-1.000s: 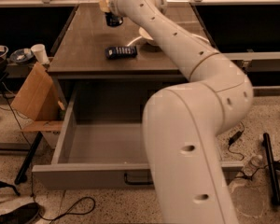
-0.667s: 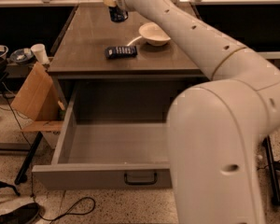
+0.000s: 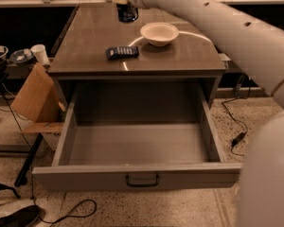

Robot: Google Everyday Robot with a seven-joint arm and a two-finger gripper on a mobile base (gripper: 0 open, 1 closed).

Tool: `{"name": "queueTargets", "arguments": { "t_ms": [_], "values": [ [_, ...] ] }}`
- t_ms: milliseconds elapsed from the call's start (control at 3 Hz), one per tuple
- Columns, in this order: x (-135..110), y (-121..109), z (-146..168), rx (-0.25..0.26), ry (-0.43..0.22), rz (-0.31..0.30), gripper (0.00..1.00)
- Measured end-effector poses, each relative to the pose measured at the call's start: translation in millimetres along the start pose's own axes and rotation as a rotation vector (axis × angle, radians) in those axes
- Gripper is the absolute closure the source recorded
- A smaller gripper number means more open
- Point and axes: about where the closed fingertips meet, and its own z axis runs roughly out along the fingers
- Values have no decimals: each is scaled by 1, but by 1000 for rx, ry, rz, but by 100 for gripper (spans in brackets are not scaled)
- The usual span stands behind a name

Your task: Place pepsi can into top drawer

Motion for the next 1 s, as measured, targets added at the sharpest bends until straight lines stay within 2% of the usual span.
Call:
{"name": "queueTargets", "arguments": {
  "t_ms": [333, 667, 1000],
  "values": [
    [9, 0, -42, -65, 10, 38, 100],
    [16, 9, -76, -192, -2, 69, 100],
    [23, 33, -97, -345, -14, 40, 100]
  ]
}}
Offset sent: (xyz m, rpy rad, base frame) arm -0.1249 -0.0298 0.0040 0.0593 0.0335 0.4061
